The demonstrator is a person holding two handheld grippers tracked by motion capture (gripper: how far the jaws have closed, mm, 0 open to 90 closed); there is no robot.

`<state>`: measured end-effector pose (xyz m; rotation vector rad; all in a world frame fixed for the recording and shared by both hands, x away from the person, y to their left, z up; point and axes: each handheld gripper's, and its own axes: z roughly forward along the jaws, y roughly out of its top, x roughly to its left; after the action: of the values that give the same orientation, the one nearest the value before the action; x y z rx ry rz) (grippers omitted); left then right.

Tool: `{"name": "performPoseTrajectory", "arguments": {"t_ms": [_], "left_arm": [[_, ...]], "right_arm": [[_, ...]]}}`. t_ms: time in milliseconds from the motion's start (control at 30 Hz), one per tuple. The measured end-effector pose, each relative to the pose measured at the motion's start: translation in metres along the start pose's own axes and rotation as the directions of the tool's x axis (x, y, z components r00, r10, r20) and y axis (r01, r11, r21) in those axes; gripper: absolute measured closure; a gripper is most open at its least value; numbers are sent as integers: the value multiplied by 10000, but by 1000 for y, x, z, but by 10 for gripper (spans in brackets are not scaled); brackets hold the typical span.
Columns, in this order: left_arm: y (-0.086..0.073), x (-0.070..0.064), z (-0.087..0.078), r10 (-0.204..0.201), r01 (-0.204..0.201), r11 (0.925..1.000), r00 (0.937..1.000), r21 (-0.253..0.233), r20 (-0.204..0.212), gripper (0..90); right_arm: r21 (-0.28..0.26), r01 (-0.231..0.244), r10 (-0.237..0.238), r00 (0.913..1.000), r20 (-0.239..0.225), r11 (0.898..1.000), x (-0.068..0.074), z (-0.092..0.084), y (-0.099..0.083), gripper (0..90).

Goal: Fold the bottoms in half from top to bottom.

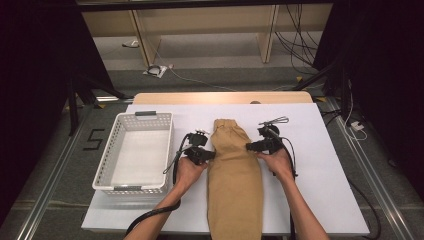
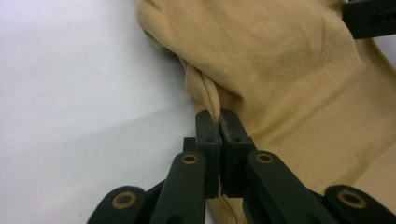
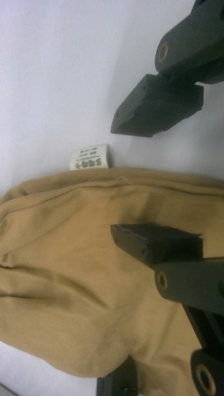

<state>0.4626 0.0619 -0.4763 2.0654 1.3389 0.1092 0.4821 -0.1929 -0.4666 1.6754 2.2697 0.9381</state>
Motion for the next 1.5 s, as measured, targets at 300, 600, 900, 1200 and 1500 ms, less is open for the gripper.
{"name": "performPoseTrajectory", "arguments": {"t_ms": [300,600,900,1200,1500], "left_arm": [[0,0,-1,25,-25,10000,10000,-21,30,876],[1,0,-1,125,-125,9999,9999,-13,7,877],[1,1,-4,286,-285,9996,9996,-86,65,879],[5,-1,-20,634,-630,9975,9979,-335,119,880],[17,-1,-30,775,-779,9941,9970,-750,-88,880]], "right_arm": [[442,-96,95,10000,28,9990,4,12,4,529],[494,-410,425,9986,-305,9979,5,15,4,691],[385,-277,301,9976,-629,9989,4,11,4,851],[-194,91,-110,9953,-963,9998,4,-7,8,856],[-798,392,-461,9951,-872,9960,8,-20,19,856]]}}
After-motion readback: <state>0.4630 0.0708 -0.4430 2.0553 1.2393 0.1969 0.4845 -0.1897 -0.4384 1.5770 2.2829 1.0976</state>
